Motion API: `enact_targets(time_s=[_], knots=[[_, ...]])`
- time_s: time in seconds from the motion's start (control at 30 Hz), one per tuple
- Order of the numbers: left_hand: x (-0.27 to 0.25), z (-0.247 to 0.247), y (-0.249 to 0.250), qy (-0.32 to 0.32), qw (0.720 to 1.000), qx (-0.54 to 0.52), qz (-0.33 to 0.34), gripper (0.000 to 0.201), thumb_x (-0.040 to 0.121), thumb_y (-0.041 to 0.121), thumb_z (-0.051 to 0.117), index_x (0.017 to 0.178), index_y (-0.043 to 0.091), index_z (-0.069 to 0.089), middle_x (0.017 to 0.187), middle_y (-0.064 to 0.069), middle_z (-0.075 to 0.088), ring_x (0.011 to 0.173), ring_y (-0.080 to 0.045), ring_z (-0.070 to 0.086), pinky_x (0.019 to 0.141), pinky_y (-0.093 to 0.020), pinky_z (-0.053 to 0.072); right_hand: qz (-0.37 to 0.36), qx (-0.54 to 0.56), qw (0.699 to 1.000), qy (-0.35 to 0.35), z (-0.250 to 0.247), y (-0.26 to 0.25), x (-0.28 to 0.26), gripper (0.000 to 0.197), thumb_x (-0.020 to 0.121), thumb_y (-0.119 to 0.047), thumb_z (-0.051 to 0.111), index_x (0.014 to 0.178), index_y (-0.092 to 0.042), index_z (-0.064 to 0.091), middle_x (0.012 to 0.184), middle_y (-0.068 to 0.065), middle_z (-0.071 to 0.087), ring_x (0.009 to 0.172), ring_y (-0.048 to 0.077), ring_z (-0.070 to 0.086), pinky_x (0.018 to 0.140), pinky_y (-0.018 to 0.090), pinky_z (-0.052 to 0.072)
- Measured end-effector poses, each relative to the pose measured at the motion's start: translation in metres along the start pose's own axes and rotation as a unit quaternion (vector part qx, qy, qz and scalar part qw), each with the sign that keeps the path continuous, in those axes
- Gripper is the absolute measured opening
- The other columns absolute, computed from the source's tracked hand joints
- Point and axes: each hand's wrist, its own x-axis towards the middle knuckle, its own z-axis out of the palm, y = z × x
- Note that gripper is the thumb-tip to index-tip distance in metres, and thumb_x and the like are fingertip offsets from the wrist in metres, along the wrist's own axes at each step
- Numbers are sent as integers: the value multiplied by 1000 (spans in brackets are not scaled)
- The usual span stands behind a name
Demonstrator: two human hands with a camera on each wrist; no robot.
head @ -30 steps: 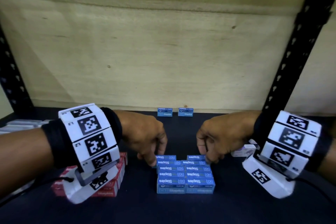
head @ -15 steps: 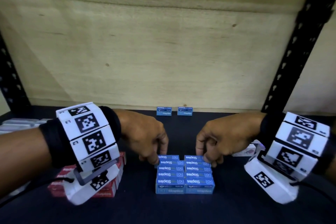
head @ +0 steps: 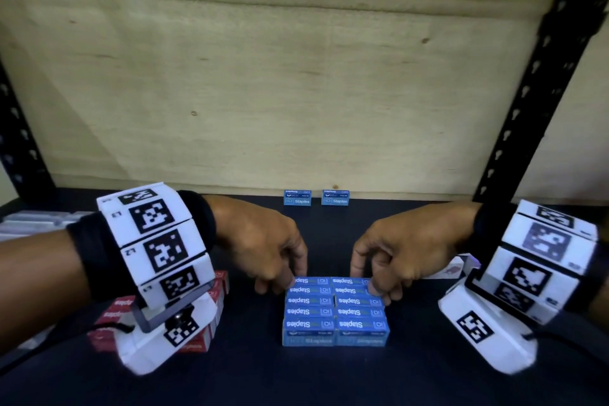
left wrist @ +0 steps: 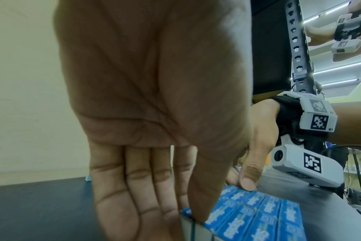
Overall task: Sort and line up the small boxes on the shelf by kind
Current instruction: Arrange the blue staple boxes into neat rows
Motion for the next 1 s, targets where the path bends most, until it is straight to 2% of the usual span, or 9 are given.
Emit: enact_targets(time_s=[0.23,0.5,0.87,1.0], knots=[[0,1,0,1,1000,1,-2,15,96,30,59,109,28,66,94,9,75,64,5,64,72,-16,48,-2,11,1000,-5,1,0,0,19,94,-16,65,113,-18,62,85,-3,71,71,5,64,72,22,50],[-1,2,2,-14,1000,-17,-3,16,97,30,59,110,22,65,87,8,73,62,3,63,81,-25,54,17,19,1000,-12,3,0,1,29,96,-22,63,123,-16,58,87,-1,72,73,7,64,72,22,50],[-2,1,5,-12,1000,1,-4,17,97,30,58,111,24,65,86,10,73,63,3,63,80,-23,53,20,35,999,-19,2,3,-1,30,96,-23,64,124,-16,58,88,-2,72,76,7,65,75,23,52],[0,-2,5,-13,1000,0,-10,19,97,30,59,113,22,64,86,9,72,63,0,63,85,-29,54,38,16,999,-15,-2,1,0,30,96,-33,63,120,-15,60,88,0,73,74,8,65,73,24,51]])
